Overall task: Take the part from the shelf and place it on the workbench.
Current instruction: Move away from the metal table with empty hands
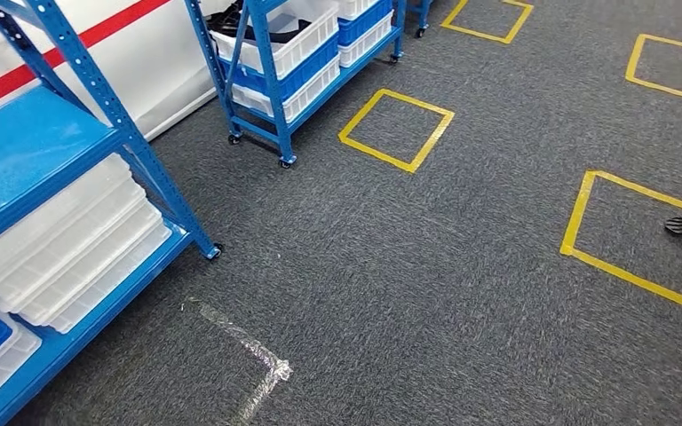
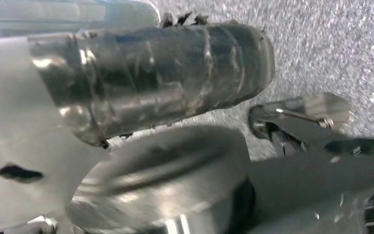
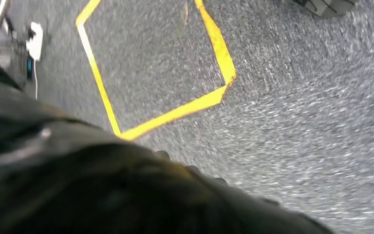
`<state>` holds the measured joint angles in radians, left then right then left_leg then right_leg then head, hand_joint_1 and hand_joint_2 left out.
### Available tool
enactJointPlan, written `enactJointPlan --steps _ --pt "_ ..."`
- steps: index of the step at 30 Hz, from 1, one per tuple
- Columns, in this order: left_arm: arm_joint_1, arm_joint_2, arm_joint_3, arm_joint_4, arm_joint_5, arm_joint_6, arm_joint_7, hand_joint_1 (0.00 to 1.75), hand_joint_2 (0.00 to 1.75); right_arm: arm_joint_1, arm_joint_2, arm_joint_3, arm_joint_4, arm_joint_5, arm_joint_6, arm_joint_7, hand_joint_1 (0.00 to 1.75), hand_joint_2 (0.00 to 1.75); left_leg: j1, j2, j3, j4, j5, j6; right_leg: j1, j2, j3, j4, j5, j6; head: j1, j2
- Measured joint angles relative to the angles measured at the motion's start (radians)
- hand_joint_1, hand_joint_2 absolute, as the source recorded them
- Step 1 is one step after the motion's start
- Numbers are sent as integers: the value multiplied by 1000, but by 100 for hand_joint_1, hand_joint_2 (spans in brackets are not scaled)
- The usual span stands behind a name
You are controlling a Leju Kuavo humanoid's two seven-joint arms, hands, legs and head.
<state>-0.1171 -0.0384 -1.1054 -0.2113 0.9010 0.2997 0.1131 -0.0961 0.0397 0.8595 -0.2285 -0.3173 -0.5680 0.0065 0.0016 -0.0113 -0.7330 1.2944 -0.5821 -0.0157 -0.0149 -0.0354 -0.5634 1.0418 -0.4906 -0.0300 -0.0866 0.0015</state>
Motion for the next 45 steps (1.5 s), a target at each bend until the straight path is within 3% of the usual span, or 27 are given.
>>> enactJointPlan --steps 1,2,3,5,7,10,12,14,16,17,18,20,22,24,25,28,31,32,33,34,35,37,38,39,41,43,45 --pt "1 1 -1 0 0 2 0 0 0 0 0 6 0 2 1 0 0 0 0 3 -7 9 8 0 2 -14 1 0 -2 -1 0 0" --pt "1 2 -3 0 0 4 0 0 0 0 0 11 0 3 2 -1 0 0 0 6 8 -22 34 2 3 -27 3 0 -4 -1 0 0" --pt "2 4 -4 0 0 7 0 0 0 -1 1 16 -1 4 2 -2 0 0 -1 15 40 -85 69 7 4 -38 7 0 -7 -1 0 0" --pt "1 8 -7 0 -1 10 1 0 0 -3 3 25 -2 4 2 -4 0 0 -11 57 110 -221 118 20 7 -58 15 -1 -12 3 1 0" --pt "-2 11 -9 0 -4 6 6 0 0 -4 5 31 -3 0 4 -8 0 0 -22 79 135 -275 125 31 7 -75 22 -5 -16 12 1 0" --pt "-1 17 -15 0 -20 -11 26 0 0 -7 7 35 -7 -23 5 -17 0 0 -22 45 145 -292 132 43 5 -94 37 -15 -22 28 0 0" --pt "0 19 -17 0 -38 -24 38 0 0 -9 8 35 -9 -46 4 -27 0 0 -14 23 164 -313 141 51 6 -51 25 26 -53 37 3 0" --pt "-3 20 -25 0 -54 -31 44 0 0 -7 6 35 -10 -68 4 -37 0 0 -11 0 173 -320 145 56 6 9 -33 146 -113 39 9 0" --pt "-6 21 -38 0 -66 -31 42 0 0 -3 4 35 -10 -83 5 -43 0 0 -11 -28 173 -317 143 59 6 28 -91 245 -138 39 12 0" --pt "-6 21 -44 0 -70 -28 39 0 0 -1 4 35 -9 -89 5 -44 0 0 -11 -44 173 -314 141 58 5 31 -97 243 -120 38 12 0" --pt "-5 21 -48 0 -72 -25 34 0 0 0 3 35 -9 -94 5 -44 0 0 -10 -60 173 -310 139 56 4 36 -84 201 -83 38 12 0" --pt "-5 21 -53 0 -75 -17 27 0 0 1 1 34 -9 -104 6 -44 0 0 -9 -88 169 -296 130 48 -1 75 -35 70 -11 38 13 0" --pt "-7 19 -62 0 -77 -10 27 0 0 0 -1 33 -9 -107 10 -42 0 0 -8 -108 160 -284 124 39 -3 107 -9 4 11 35 13 0" --pt "-7 15 -72 0 -80 -4 33 0 0 -2 -2 33 -9 -102 18 -36 0 0 -6 -127 153 -283 125 30 -1 94 -5 1 10 27 13 0" --pt "-5 12 -75 0 -81 -1 38 0 0 -3 -3 33 -9 -99 21 -32 0 0 -6 -119 150 -280 123 25 -1 83 -1 -3 11 22 13 0" --pt "-3 8 -81 0 -77 7 48 0 0 -2 -6 33 -8 -96 24 -27 0 0 -9 -49 133 -242 98 16 -3 58 8 -16 15 9 4 0" --pt "-3 7 -82 0 -76 8 49 0 0 -2 -6 33 -8 -96 24 -26 0 0 -9 -35 126 -229 90 15 -3 55 9 -17 15 8 0 0" --pt "-4 6 -83 0 -75 9 49 0 0 -2 -6 33 -8 -96 24 -26 0 0 -8 -28 110 -199 76 13 -2 49 9 -16 14 6 0 0" --pt "-5 4 -86 0 -72 10 48 0 0 -1 -6 33 -8 -97 27 -26 0 0 -5 -18 77 -140 58 9 -1 31 11 -16 11 4 -1 0" --pt "-5 2 -90 0 -69 11 48 0 0 0 -7 33 -8 -98 30 -26 0 0 -2 -4 65 -122 65 8 1 7 15 -16 6 2 -1 0" --pt "-6 0 -93 0 -67 12 47 0 0 0 -8 33 -8 -99 33 -27 0 0 0 16 66 -128 81 8 3 -20 21 -16 0 1 -1 0" --pt "-7 -1 -97 0 -64 14 47 0 0 0 -8 33 -8 -100 37 -27 0 0 -9 67 122 -240 133 20 7 -57 34 -16 -12 8 -1 0" --pt "-8 -1 -97 0 -64 15 47 0 0 -1 -8 33 -8 -100 37 -27 0 0 -15 81 138 -270 138 27 9 -67 37 -16 -16 12 0 0" --pt "-9 -1 -98 0 -64 15 47 0 0 -2 -8 33 -8 -100 37 -27 0 0 -20 85 142 -279 135 32 10 -77 40 -17 -18 17 0 0" --pt "-6 -1 -98 0 -64 16 47 0 0 -5 -8 33 -9 -100 36 -27 0 0 -19 59 146 -289 138 41 10 -90 49 -20 -24 28 0 0" --pt "-5 -1 -98 0 -64 16 47 0 0 -7 -9 33 -10 -100 36 -27 0 0 -11 36 158 -304 144 51 8 -51 44 10 -49 38 4 0" --pt "-8 -2 -98 0 -64 16 47 0 0 -6 -10 33 -10 -100 36 -27 0 0 -7 13 164 -310 147 58 5 8 -8 121 -104 43 11 0"
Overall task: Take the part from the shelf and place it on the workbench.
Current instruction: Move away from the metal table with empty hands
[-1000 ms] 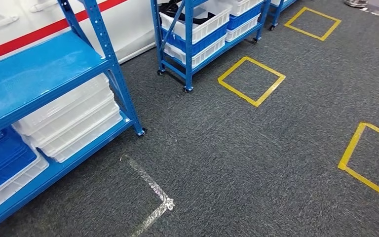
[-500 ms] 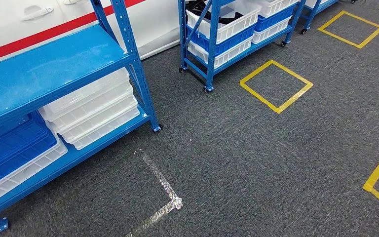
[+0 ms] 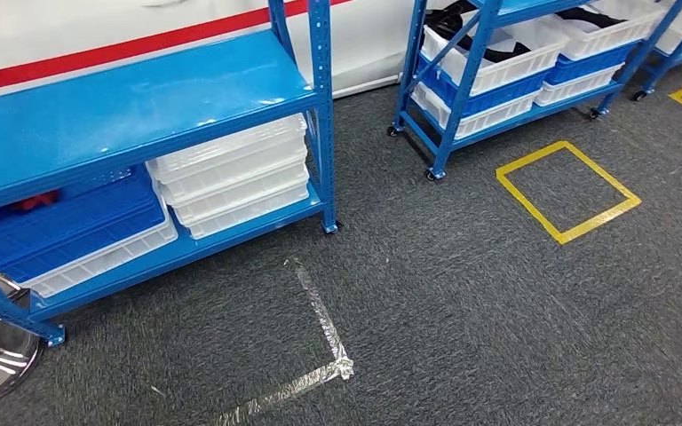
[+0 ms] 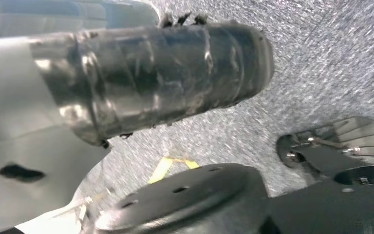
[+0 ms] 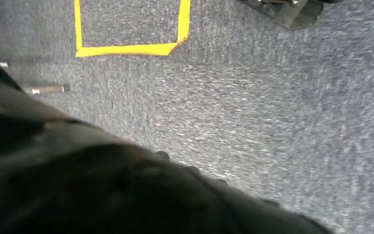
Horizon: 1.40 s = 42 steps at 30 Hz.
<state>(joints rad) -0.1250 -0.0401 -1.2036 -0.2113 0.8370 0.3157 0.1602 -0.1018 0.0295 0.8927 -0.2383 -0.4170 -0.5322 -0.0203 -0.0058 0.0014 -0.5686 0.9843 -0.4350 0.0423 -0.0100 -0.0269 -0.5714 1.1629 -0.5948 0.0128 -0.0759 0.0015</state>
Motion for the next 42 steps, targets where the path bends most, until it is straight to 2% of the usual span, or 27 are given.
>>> enactJointPlan --steps 1,2,3,4,5,7,9,11,12,14,16,18,19,20,22,24,25,27,29,31,33,34,35,37,38,39,42 --pt "-1 -1 0 0 0 0 0 0 0 1 -1 0 0 0 0 0 0 0 0 -13 -1 1 0 3 0 14 -36 67 -25 1 1 0" --pt "-1 -1 0 0 0 0 0 0 0 3 -1 0 0 0 0 0 0 0 0 -28 -1 3 -1 3 -1 19 -65 116 -34 3 2 0" --pt "0 -2 0 0 0 -1 0 0 0 5 -2 0 0 0 0 0 0 0 1 -43 -1 5 -2 3 -3 21 -80 131 -24 6 2 0" --pt "1 -2 0 0 0 -1 0 0 0 6 -2 0 0 0 0 0 0 0 3 -59 -1 10 -5 1 -5 23 -77 108 4 8 2 0" --pt "2 -2 0 0 0 -1 0 0 0 6 -2 0 0 0 0 0 0 0 5 -74 -1 16 -8 -3 -9 31 -59 54 45 11 2 0" --pt "1 -2 0 0 0 0 0 0 0 6 -3 0 0 0 0 0 0 0 8 -101 -9 35 -18 -14 -18 76 -17 -59 97 15 2 0" --pt "-1 -2 0 0 1 0 0 0 0 6 -3 0 0 0 1 0 0 0 10 -124 -22 47 -22 -27 -20 107 -2 -104 101 12 3 0" --pt "1 -2 0 0 5 2 1 0 0 7 -3 0 0 0 2 0 0 0 14 -144 -30 44 -18 -39 -15 91 1 -107 102 1 3 0" --pt "3 -2 0 0 9 3 2 0 0 7 -4 0 1 0 4 0 0 0 16 -139 -33 48 -20 -43 -14 78 5 -111 104 -6 3 0" --pt "4 -1 0 0 20 5 3 0 0 7 -4 1 1 7 12 1 0 0 15 -93 -56 92 -47 -52 -16 54 13 -120 108 -19 -2 0" --pt "2 -1 0 0 39 7 1 0 0 7 -4 7 1 29 23 6 0 0 15 -38 -110 204 -100 -59 -15 29 16 -124 109 -26 -8 0" --pt "1 -1 1 0 60 10 -2 0 0 5 -2 23 2 64 33 17 0 0 17 -19 -156 290 -122 -62 -13 -2 19 -124 105 -29 -9 0" --pt "2 -1 2 0 69 11 -1 0 0 3 -1 33 2 81 36 23 0 0 17 -15 -156 287 -108 -61 -12 -16 21 -124 102 -29 -9 0" --pt "3 0 3 0 77 9 4 0 0 -1 1 45 2 96 39 29 0 0 17 -8 -138 248 -78 -58 -11 -29 24 -124 100 -29 -9 0" --pt "3 0 7 0 84 -5 21 0 0 -11 7 63 1 108 40 37 0 0 8 29 -75 124 -21 -45 -7 -51 33 -124 93 -25 -9 0" --pt "2 1 9 0 76 -23 18 0 0 -17 12 73 0 100 35 40 0 0 -5 61 -37 50 -5 -32 -3 -71 39 -125 86 -17 -8 0" --pt "1 2 9 0 66 -30 3 0 0 -17 12 74 0 91 31 37 0 0 -10 63 -35 43 -10 -27 -1 -82 41 -127 83 -12 -8 0" --pt "2 5 9 0 41 -43 -22 0 0 -16 13 75 0 69 22 25 0 0 -6 40 -30 35 -6 -20 -2 -93 50 -128 76 -1 -8 0" --pt "4 11 6 0 19 -55 -23 0 0 -13 13 75 0 39 21 12 0 0 3 25 -20 21 -1 -12 -2 -53 38 -86 47 9 -3 0" --pt "2 14 3 0 9 -59 -10 0 0 -9 12 75 1 7 36 5 0 0 6 15 -15 16 -1 -6 -2 4 -19 29 -9 11 2 0" --pt "0 16 2 0 7 -58 3 0 0 -3 12 74 1 -13 51 2 0 0 6 3 -15 18 -3 -2 -2 21 -82 133 -38 10 2 0" --pt "0 16 1 0 7 -58 7 0 0 0 11 74 2 -18 55 2 0 0 6 -4 -14 20 -6 -3 -3 22 -94 139 -24 10 3 0" --pt "1 16 1 0 7 -58 9 0 0 3 11 74 2 -20 57 2 0 0 7 -11 -12 24 -9 -4 -4 22 -87 107 8 10 3 0" --pt "1 16 1 0 7 -58 11 0 0 4 11 74 2 -21 58 2 0 0 7 -22 -12 35 -17 -12 -7 26 -41 -19 84 9 3 0" --pt "1 17 1 0 7 -58 12 0 0 3 11 74 3 -21 58 2 0 0 6 -25 -14 42 -22 -17 -7 28 -23 -69 105 6 4 0" --pt "1 17 1 0 7 -58 14 0 0 2 11 74 3 -20 60 2 0 0 4 -27 -17 47 -25 -22 -7 31 -13 -97 112 3 3 0" --pt "1 21 1 0 6 -62 27 0 0 1 12 74 3 5 83 23 0 0 3 -30 -20 49 -27 -34 -5 30 -11 -107 111 -11 2 0"
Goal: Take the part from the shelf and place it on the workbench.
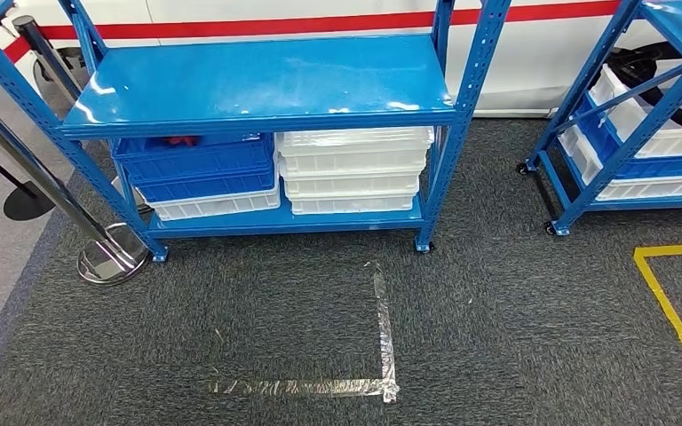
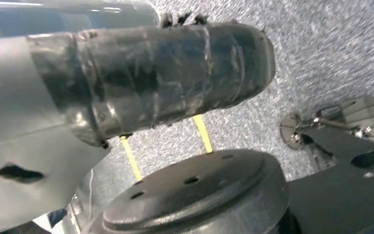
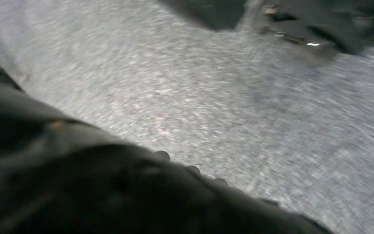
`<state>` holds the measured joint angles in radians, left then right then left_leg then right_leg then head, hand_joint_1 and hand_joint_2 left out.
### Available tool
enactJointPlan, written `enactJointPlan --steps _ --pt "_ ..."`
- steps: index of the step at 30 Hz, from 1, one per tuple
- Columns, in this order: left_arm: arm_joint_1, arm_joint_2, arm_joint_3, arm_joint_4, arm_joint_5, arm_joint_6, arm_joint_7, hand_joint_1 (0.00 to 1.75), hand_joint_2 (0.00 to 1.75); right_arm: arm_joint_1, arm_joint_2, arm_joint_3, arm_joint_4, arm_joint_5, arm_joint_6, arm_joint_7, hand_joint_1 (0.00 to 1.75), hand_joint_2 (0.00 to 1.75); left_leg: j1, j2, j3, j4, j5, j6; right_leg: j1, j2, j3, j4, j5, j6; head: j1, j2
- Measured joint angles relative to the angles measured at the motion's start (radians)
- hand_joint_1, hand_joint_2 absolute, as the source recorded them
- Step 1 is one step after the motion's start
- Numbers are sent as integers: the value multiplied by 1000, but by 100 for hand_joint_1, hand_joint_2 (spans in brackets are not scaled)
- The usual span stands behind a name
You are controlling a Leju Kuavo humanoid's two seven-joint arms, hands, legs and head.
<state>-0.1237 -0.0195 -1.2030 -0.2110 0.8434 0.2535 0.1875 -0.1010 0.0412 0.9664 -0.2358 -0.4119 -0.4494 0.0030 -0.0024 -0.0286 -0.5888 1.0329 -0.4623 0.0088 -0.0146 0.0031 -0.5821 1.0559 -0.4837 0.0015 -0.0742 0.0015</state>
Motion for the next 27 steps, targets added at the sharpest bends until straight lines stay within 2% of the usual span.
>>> enactJointPlan --steps 2,3,5,6,7,8,10,11,13,15,18,19,22,24,26,27 --pt "1 3 0 0 -4 -4 7 0 0 0 0 0 1 26 16 26 0 0 2 5 -11 27 -21 -9 -3 -3 7 -4 2 -11 -4 0" --pt "0 3 -1 0 -5 -6 8 0 0 -1 0 1 1 34 22 37 0 0 4 10 -30 68 -46 -14 -5 -5 9 -6 3 -15 -6 0" --pt "0 4 -2 0 -7 -5 7 0 0 -1 0 1 1 33 34 52 0 87 6 17 -89 194 -104 -22 -3 -7 9 -5 2 -19 -10 0" --pt "1 4 -3 0 -7 -2 7 0 0 -1 0 1 1 26 40 57 0 131 7 19 -117 249 -120 -24 -2 -9 10 -5 2 -21 -10 0" --pt "1 4 -4 0 -8 1 7 0 0 -1 0 1 1 18 44 61 0 175 7 19 -130 271 -117 -24 -1 -10 11 -5 1 -21 -10 0" --pt "2 4 -4 0 -8 5 7 0 0 -1 0 1 1 11 47 64 0 175 7 20 -123 252 -95 -21 0 -10 12 -5 -1 -22 -10 0" --pt "1 5 -6 0 -9 8 8 0 0 -1 0 1 1 0 52 66 0 175 4 23 -66 128 -27 -8 2 -10 18 -6 -3 -21 -10 0" --pt "0 7 -7 0 -9 8 9 0 0 -2 1 1 1 -4 56 66 0 175 2 25 -33 62 -3 -3 5 -10 19 -4 -6 -20 -10 0" --pt "-1 10 -10 0 -9 6 10 0 0 -2 2 1 0 -12 62 64 0 175 -1 27 -1 -7 11 -8 9 -10 18 -4 -8 -20 -8 0" --pt "-1 10 -11 0 -9 4 12 0 0 -3 3 1 0 -18 63 62 0 175 -2 25 1 -12 10 -15 10 -12 17 -7 -6 -20 -8 0" --pt "1 13 -13 0 -9 5 13 0 0 -2 6 1 0 -29 63 54 0 44 -3 24 1 -12 10 -10 11 -12 21 -13 -4 -15 -8 0" --pt "1 14 -13 0 -9 7 12 0 44 -3 6 1 0 -34 64 49 0 0 -3 24 1 -12 10 -9 11 -12 22 -15 -3 -14 -8 0" --pt "0 15 -16 0 -10 10 7 0 175 -3 6 1 0 -45 67 35 0 0 -3 24 2 -12 8 -5 11 -12 25 -19 -2 -12 -8 0" --pt "0 15 -17 0 -10 10 7 0 175 -3 6 1 0 -44 71 33 0 0 -3 24 2 -12 9 -4 11 -12 26 -21 -1 -10 -8 0" --pt "0 15 -17 0 -10 9 5 0 175 -3 7 1 0 -40 74 33 0 87 -3 24 2 -12 9 -3 11 -12 26 -21 0 -8 -8 0" --pt "0 15 -17 0 -10 9 5 0 175 -3 7 1 0 -39 75 33 0 116 -3 24 2 -12 9 -3 11 -12 26 -22 1 -8 -8 0"
